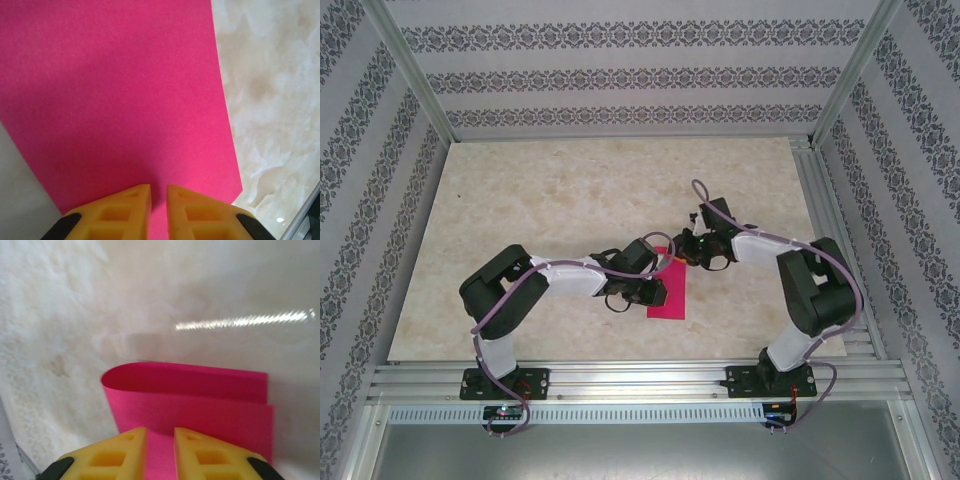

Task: Fold a paper plane with a square sheet of paper (fold left side to right side)
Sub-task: Hold the square sheet of paper at the center of the table.

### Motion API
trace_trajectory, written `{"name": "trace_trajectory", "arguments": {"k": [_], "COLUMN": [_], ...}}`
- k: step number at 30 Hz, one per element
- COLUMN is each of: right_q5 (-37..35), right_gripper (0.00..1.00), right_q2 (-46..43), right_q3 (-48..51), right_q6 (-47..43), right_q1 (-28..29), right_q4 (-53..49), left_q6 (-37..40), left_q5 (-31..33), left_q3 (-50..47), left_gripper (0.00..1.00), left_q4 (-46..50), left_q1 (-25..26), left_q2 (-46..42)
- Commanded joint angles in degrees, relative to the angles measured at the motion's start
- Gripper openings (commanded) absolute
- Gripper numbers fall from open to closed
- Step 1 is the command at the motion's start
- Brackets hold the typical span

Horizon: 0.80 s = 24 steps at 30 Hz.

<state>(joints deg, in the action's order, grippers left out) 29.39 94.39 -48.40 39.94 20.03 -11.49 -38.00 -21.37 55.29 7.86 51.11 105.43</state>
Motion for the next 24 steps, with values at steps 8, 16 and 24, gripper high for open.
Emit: {"name": "trace_trajectory", "arguments": {"k": [8,16,24], "right_q5": [-0.96,0.30,-1.70], "right_gripper": [0.17,0.16,0.16], "right_q2": [-16.68,-28.10,-22.75], "right_q3": [5.71,21.28,23.25], "right_q6": [-4.40,5.53,9.68], "right_q1": [-3.11,5.97,11.95], "right_q4": [-10.76,-7.02,-0.34], "left_q6": [-2.05,-4.83,-5.30], "left_q5": [-0.67,-0.08,-0.13], "left_q3": [-0.74,-0.27,0.06], "left_gripper": [0.19,0.18,0.18], "left_q4": [-0.45,-1.07,-1.24], "left_q1": [-0.22,-0.27,-0.14], "left_q2": [0.62,0.22,0.81]}}
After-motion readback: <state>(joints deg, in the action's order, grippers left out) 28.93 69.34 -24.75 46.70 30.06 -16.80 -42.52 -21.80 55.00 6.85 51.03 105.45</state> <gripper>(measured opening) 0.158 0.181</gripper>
